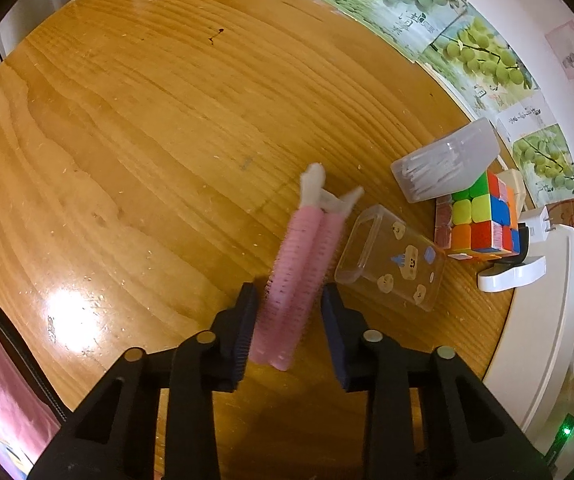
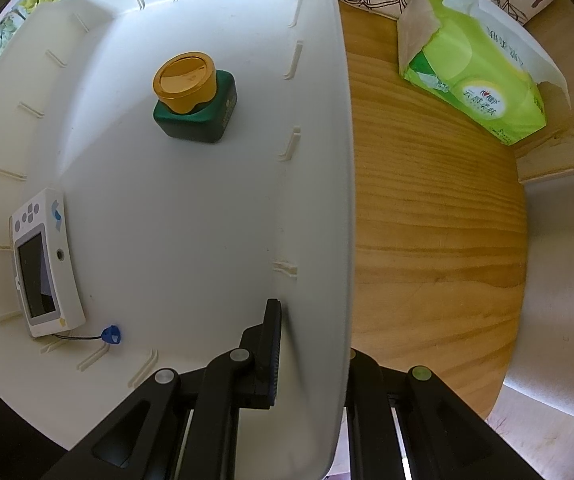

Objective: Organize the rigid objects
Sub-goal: 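Grasp the pink hair rollers with the left tool, then lift the pink rollers and carry them over the tray with the left tool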

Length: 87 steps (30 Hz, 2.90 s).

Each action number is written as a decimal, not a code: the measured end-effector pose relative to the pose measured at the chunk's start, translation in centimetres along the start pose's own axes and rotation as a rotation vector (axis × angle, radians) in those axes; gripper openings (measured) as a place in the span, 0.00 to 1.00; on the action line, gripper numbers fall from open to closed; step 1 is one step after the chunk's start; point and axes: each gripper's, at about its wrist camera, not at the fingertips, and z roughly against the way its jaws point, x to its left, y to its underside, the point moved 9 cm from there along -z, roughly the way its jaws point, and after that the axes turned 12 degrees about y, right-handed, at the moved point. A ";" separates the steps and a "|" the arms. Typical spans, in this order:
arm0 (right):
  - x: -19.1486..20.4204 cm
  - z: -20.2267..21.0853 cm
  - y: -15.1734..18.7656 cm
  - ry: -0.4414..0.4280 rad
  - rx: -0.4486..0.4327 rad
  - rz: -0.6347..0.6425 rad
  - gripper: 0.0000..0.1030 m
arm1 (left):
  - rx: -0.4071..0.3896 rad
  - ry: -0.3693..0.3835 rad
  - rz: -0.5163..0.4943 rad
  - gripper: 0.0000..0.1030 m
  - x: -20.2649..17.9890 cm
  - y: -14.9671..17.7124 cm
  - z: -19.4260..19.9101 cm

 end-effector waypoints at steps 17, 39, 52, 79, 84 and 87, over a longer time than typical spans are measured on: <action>-0.1 0.2 0.3 -0.004 -0.013 -0.004 0.12 | -0.022 0.045 -0.002 0.27 -1.0 0.0 1.2; -0.2 0.6 1.1 -0.027 -0.067 0.018 0.12 | -0.130 0.155 -0.161 0.27 -8.0 1.0 6.6; -0.4 0.8 1.5 -0.045 -0.081 0.025 0.12 | -0.114 0.239 -0.319 0.27 -15.1 2.6 7.5; -0.9 0.9 1.1 -0.065 -0.061 0.007 0.12 | 0.173 0.385 -0.712 0.27 -29.7 11.1 1.6; -1.0 0.8 1.1 -0.066 -0.059 0.004 0.12 | 0.239 0.406 -0.787 0.27 -31.4 13.6 0.7; -1.0 0.9 1.1 -0.066 -0.058 0.001 0.12 | 0.266 0.415 -0.815 0.27 -31.9 14.7 0.5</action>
